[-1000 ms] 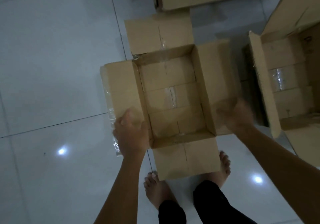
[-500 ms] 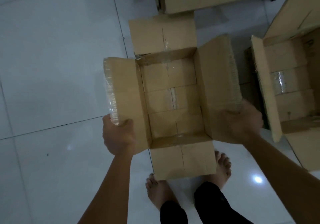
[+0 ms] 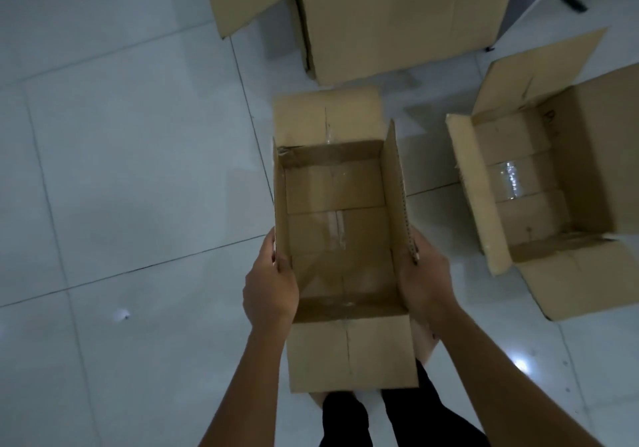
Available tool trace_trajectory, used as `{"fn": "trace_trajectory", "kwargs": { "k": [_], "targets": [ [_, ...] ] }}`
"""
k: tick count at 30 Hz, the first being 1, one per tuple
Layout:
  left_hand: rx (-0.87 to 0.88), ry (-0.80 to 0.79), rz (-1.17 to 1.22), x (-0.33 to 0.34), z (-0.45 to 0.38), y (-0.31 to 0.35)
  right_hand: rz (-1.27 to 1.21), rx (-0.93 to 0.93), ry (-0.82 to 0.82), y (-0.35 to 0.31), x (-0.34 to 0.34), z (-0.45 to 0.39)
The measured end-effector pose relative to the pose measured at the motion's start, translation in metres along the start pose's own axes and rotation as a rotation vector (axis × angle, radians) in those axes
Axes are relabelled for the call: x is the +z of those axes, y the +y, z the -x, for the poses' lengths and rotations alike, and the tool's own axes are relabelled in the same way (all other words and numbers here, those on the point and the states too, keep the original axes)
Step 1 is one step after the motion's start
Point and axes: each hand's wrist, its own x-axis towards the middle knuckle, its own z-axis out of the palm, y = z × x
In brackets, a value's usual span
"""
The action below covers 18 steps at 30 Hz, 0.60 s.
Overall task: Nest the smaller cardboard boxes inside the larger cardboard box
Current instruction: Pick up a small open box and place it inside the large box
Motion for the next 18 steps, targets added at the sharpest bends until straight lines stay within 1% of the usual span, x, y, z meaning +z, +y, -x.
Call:
{"fn": "trace_trajectory", "kwargs": {
  "k": [2, 6, 8, 13, 18],
  "targets": [
    [0.015, -0.013, -0.01, -0.03, 0.019, 0.007, -0.033, 0.017, -0.007, -0.019, -0.015, 0.03],
    [0.013, -0.102, 0.033, -0.1, 0.057, 0.029, -0.048, 0.039, -0.017, -0.063, -0.048, 0.089],
    [0.009, -0.117, 0.038, -0.132, 0.076, 0.043, -0.049, 0.049, -0.021, -0.083, -0.065, 0.115],
    [0.023, -0.063, 0.025, -0.196, 0.105, 0.1, -0.081, 0.049, -0.012, -0.132, -0.112, 0.151],
    [0.101, -0.027, 0.045, -0.226, 0.11, 0.169, -0.21, -0.002, 0.03, -0.177, -0.161, 0.151]
  ]
}}
